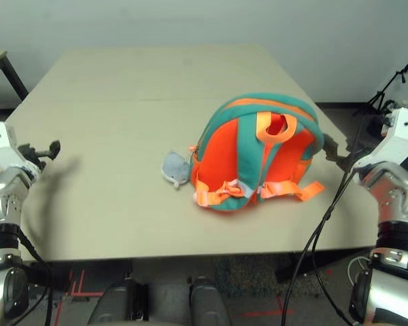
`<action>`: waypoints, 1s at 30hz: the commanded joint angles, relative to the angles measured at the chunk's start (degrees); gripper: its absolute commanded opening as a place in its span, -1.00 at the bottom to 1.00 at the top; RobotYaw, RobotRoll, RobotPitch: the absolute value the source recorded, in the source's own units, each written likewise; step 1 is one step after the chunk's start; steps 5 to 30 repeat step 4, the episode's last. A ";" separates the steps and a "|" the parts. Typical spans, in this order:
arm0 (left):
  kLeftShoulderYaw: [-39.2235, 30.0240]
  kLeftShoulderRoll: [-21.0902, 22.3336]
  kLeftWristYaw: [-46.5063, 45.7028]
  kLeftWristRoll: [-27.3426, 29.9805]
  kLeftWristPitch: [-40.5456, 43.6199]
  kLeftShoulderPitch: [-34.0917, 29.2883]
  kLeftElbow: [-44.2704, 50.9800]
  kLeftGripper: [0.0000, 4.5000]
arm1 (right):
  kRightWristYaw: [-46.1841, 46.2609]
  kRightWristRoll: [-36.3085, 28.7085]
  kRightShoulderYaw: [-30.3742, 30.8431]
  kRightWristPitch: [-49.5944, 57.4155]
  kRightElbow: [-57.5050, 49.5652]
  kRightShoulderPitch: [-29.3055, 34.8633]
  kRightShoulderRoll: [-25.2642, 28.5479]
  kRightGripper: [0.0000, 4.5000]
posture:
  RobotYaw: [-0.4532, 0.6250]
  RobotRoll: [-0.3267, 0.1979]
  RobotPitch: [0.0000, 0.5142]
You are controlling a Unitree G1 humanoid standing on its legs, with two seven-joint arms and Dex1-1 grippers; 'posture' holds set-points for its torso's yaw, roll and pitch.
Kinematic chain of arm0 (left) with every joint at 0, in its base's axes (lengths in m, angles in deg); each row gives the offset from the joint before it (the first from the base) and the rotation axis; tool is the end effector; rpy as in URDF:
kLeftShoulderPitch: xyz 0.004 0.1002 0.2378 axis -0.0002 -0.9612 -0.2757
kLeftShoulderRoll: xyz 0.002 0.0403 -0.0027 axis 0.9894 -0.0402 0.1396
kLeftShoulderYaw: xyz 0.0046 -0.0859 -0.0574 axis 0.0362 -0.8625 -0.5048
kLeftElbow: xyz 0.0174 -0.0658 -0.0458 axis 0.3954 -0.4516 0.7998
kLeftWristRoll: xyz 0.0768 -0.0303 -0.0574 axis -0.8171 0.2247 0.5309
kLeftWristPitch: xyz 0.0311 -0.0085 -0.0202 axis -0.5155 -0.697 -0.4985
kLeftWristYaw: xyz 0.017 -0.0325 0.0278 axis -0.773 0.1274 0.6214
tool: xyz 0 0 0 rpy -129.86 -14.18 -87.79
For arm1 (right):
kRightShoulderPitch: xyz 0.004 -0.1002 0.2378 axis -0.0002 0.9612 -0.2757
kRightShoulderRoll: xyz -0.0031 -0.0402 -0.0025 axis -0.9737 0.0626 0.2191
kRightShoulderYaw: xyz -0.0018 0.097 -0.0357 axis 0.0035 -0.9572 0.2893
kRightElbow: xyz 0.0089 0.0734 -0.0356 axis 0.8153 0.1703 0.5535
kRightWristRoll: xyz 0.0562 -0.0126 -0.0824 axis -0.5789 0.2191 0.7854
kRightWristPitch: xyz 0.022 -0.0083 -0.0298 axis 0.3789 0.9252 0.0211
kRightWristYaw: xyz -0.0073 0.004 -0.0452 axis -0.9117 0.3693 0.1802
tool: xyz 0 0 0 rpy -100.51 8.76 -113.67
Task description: Put the pencil case into the backpack and zip it.
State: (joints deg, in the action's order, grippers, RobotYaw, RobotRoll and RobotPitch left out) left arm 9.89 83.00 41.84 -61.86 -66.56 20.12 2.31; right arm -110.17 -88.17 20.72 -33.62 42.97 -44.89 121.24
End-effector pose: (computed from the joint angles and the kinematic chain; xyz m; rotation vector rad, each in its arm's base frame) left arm 0.2795 0.2862 0.1045 -0.0415 0.1230 0.2014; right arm 0.2490 -0.3867 0.1564 0.0671 0.1097 -0.1259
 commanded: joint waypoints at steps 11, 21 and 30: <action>0.10 -1.18 -1.50 0.17 -2.34 -0.61 -1.77 1.00 | 0.28 4.17 -0.56 -6.47 6.32 -1.42 -2.30 1.00 | -0.20 0.25 -1.00; 0.10 -1.18 -1.50 0.17 -2.34 -0.61 -1.77 1.00 | 0.28 4.17 -0.56 -6.47 6.32 -1.42 -2.30 1.00 | -0.20 0.25 -1.00; 0.10 -1.18 -1.50 0.17 -2.34 -0.61 -1.77 1.00 | 0.28 4.17 -0.56 -6.47 6.32 -1.42 -2.30 1.00 | -0.20 0.25 -1.00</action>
